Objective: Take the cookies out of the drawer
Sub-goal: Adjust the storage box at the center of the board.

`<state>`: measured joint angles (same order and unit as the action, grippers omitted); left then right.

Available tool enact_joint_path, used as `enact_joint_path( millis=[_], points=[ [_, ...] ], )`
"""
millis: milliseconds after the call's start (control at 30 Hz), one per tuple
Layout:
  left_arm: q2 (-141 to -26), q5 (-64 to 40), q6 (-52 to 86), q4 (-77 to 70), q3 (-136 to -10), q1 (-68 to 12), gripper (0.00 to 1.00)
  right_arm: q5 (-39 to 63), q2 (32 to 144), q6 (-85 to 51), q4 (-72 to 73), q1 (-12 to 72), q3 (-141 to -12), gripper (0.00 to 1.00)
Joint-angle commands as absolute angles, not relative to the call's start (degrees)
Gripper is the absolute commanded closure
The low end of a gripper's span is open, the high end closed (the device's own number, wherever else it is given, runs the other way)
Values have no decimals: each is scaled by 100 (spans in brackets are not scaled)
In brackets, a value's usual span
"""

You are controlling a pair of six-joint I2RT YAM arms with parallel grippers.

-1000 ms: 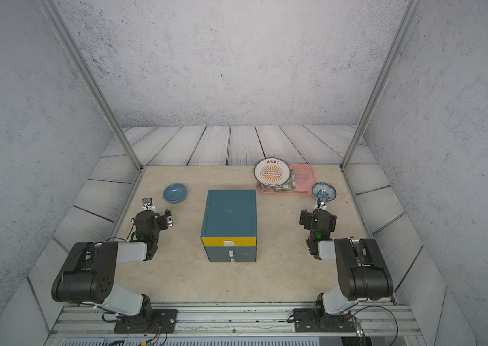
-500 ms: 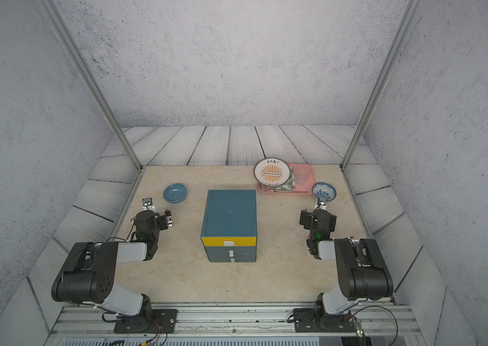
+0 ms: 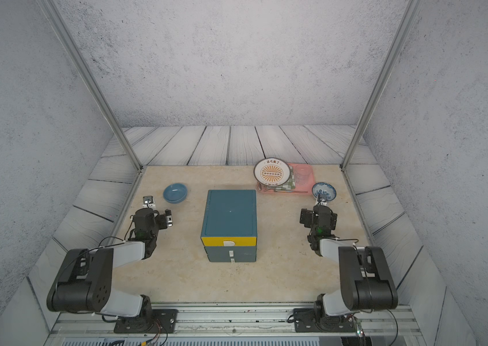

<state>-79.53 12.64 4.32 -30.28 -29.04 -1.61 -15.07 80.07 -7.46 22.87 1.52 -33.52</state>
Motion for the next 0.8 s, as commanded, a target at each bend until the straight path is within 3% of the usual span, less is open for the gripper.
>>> enact_joint_path(
  millis=[0, 67, 200, 333, 467, 633, 767],
  points=[
    [-6901, 1733, 1160, -1360, -3610, -218, 1, -1452, 7315, -1140, 118, 119, -4407, 1],
    [-6270, 1214, 1850, -654, -3784, -220, 2, -864, 7122, -1561, -682, 118, -4931, 1],
    [-5081, -203, 3923, 322, -3888, -287, 2, 1626, 7117, -2276, -1567, 131, -5953, 1],
    [-4020, -1422, 5799, 585, -3661, -580, 1, 3467, 7384, -3197, -2091, 312, -6737, 2],
    [-2859, -1623, 6653, 1058, -3501, -1507, 2, 3920, 7570, -3107, -3172, 887, -7402, 2],
    [-1493, -64, 6854, 2072, -3258, -3309, 2, 3366, 7869, -2571, -4458, 1997, -8094, 2],
    [-1678, 730, 7002, 1785, -3239, -4572, 2, 3058, 8120, -2444, -5349, 2328, -8216, 6]
  ],
)
